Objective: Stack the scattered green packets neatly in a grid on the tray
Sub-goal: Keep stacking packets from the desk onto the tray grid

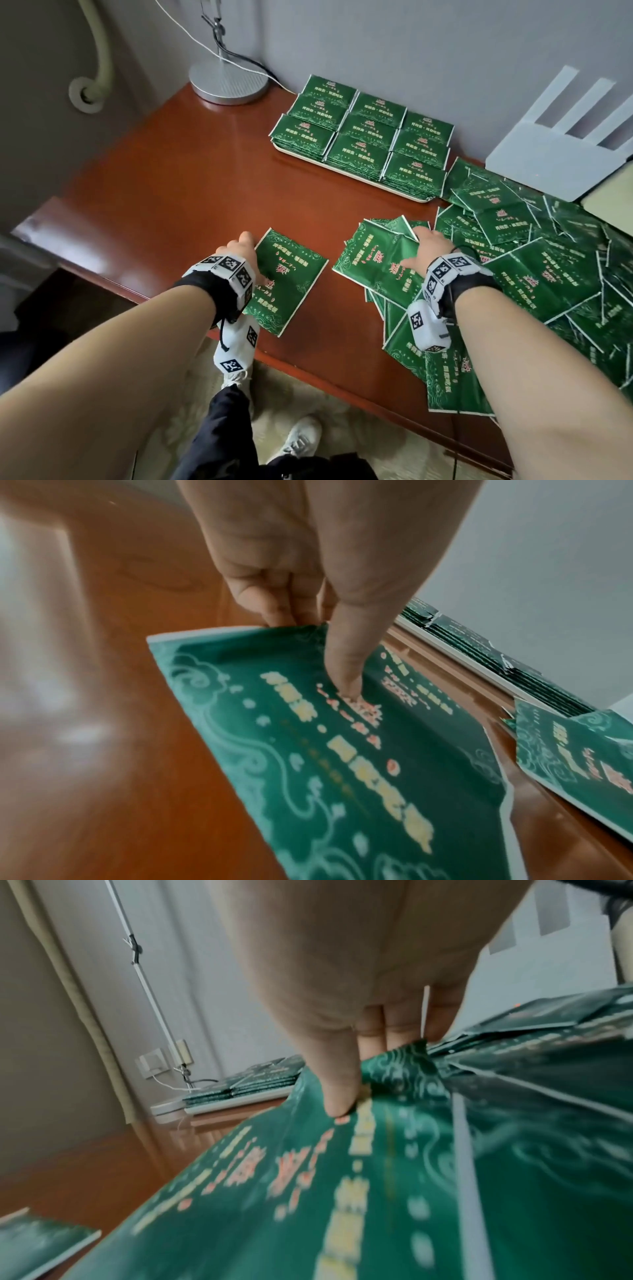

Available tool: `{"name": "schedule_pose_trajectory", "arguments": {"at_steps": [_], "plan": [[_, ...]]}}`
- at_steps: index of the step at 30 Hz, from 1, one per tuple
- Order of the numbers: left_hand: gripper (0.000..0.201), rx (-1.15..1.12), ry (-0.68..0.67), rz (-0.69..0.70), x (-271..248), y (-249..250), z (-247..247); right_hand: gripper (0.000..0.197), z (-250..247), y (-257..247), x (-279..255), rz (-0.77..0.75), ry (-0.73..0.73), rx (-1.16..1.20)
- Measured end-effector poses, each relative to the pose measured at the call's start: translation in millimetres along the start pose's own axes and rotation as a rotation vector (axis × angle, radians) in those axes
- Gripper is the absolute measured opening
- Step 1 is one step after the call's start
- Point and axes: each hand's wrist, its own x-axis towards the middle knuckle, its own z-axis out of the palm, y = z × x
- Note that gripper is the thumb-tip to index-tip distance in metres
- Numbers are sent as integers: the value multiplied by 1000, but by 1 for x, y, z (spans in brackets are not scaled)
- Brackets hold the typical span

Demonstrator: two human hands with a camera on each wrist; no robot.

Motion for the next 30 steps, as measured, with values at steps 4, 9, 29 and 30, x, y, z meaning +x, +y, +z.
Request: {"name": "schedule_pose_trajectory", "arguments": {"at_steps": [4, 9, 29, 30], "plan": [[55, -30, -61, 40, 5, -6, -7, 29, -23, -2, 3, -13, 2, -121], [37, -222, -89, 58, 4, -7, -16, 31, -42, 10, -1, -60, 6, 47], [24, -210, 48, 261, -11, 13, -30, 61, 0, 36, -27, -140, 79, 546], [23, -204, 68, 259, -9, 13, -29, 47, 0, 37, -26, -151, 97, 505]]}}
